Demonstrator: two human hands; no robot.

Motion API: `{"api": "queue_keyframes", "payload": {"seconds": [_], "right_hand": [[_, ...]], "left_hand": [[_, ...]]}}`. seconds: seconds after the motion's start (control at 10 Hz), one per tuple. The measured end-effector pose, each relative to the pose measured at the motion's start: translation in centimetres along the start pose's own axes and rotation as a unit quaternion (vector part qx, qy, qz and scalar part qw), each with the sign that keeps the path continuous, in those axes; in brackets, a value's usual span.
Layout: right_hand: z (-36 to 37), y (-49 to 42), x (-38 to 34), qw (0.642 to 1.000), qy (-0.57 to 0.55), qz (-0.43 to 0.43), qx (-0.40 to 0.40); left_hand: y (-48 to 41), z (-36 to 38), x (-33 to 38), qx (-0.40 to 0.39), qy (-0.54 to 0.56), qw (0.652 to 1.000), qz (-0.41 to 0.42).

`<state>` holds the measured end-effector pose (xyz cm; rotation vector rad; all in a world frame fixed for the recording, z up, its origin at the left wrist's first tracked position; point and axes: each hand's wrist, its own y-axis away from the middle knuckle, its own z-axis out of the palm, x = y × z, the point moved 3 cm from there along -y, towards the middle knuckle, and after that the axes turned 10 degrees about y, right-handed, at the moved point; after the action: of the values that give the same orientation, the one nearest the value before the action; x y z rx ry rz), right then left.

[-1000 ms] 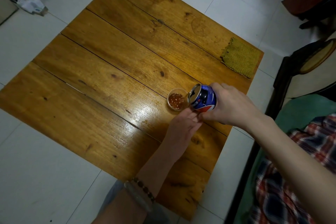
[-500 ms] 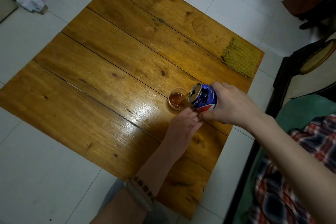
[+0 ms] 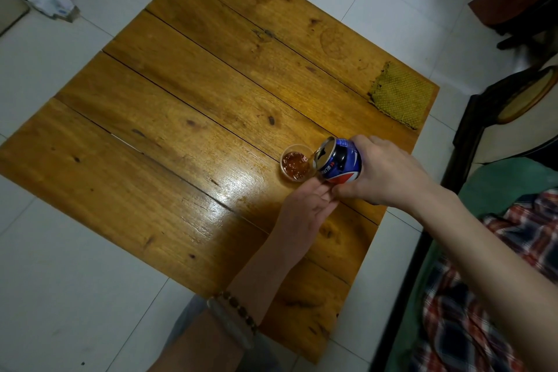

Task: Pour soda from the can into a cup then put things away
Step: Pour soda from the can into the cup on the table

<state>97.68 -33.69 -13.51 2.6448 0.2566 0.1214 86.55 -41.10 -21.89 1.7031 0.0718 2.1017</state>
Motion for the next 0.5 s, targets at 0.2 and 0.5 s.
{"api": "queue_keyframes", "payload": {"seconds": [0.2,0.5], "right_hand": [[-0.1,0.2,0.0,1.000,0.001,-0.001,0.000],[-0.1,0.2,0.0,1.000,0.004,0.000,-0.001]], "left_hand": [[0.0,-0.1,-1.2,0.016,0.156,0.986,-0.058],[0.4,0.0,0.2,0.001,0.040,0.999,-0.020]]}}
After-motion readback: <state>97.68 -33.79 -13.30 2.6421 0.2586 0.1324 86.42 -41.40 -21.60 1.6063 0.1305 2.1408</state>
